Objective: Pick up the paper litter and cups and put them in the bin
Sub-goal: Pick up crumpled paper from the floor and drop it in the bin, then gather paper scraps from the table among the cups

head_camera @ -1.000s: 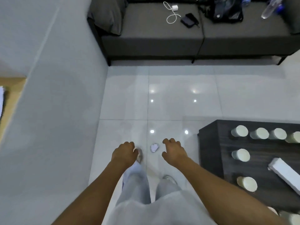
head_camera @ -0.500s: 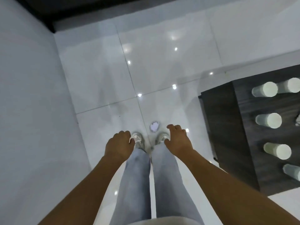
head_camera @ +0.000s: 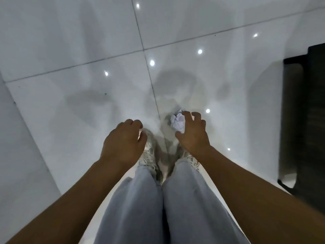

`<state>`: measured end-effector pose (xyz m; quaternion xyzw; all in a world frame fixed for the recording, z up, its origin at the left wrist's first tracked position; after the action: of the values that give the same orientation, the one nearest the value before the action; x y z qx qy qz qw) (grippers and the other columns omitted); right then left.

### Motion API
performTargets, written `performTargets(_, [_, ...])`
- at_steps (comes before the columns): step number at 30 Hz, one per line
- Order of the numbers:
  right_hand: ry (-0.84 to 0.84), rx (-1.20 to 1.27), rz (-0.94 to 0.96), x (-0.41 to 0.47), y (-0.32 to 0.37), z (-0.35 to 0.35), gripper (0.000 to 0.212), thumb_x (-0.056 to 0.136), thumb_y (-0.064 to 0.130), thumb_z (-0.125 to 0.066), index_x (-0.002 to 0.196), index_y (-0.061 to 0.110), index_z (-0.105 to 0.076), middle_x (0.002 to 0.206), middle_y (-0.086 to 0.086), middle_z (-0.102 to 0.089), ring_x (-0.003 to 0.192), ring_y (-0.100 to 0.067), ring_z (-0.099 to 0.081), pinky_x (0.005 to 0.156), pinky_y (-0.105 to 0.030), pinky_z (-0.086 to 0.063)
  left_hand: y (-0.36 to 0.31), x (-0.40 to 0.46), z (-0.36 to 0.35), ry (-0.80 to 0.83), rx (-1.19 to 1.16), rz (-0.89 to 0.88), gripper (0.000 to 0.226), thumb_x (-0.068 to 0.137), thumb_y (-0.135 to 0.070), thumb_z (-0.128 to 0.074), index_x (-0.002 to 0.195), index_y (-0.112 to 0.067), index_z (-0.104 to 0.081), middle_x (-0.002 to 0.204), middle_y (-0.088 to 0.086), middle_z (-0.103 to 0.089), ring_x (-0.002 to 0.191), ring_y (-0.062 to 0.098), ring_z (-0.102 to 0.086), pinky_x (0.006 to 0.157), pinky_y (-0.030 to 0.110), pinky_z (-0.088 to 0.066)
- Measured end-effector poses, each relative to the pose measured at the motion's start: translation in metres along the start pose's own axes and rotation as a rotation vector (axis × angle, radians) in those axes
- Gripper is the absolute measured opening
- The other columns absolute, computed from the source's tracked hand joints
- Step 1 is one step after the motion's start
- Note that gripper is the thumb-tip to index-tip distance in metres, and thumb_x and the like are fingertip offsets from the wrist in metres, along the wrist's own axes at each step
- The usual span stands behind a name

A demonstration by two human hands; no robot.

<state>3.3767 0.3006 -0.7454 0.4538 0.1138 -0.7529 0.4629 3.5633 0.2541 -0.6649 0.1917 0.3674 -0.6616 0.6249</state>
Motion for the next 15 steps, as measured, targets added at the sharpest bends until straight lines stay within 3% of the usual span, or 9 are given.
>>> performTargets(5, [-0.035,0.011,-0.027,0.067,-0.018,-0.063,0.074,0.08,0.028,-0.075,0.139,0.022,-0.032,0.148,-0.009,-0.019,0.129,-0.032,-0.029,0.095,-0.037,-0.044,0.011,0.049,-0.06,0.022,-0.038,-0.063,0.032,0.099,-0.035,-0.039,0.125,-0.021,-0.053,0.121,-0.004,-0.057,0.11,0.015,-0.051,0.086,0.029,-0.041])
performTargets(8, [-0.073,-0.005,-0.029,0.079,-0.02,-0.082,0.07,0.077,0.02,-0.078,0.134,0.019,-0.037,0.143,-0.012,-0.022,0.127,-0.032,-0.031,0.094,-0.035,-0.046,0.014,0.067,-0.08,0.059,-0.039,-0.057,0.034,0.099,-0.036,-0.039,0.127,-0.02,-0.052,0.124,-0.004,-0.057,0.11,0.013,-0.053,0.084,0.022,-0.039])
performTargets(15, [-0.076,0.16,0.095,0.04,0.006,-0.052,0.078,0.074,0.022,-0.077,0.139,0.023,-0.034,0.139,-0.007,-0.033,0.122,-0.024,-0.036,0.086,-0.024,-0.042,-0.017,0.058,-0.048,0.138,-0.098,-0.08,0.031,0.099,-0.033,-0.041,0.126,-0.021,-0.051,0.126,-0.005,-0.055,0.112,0.012,-0.052,0.086,0.022,-0.039])
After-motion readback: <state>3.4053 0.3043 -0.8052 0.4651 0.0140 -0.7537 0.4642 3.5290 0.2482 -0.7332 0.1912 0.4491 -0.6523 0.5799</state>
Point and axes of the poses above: each hand's wrist, its own x-axis towards the middle knuckle, its own z-axis out of the back of the hand, y = z × x, the point moved 7 cm from there along x, towards the middle knuckle
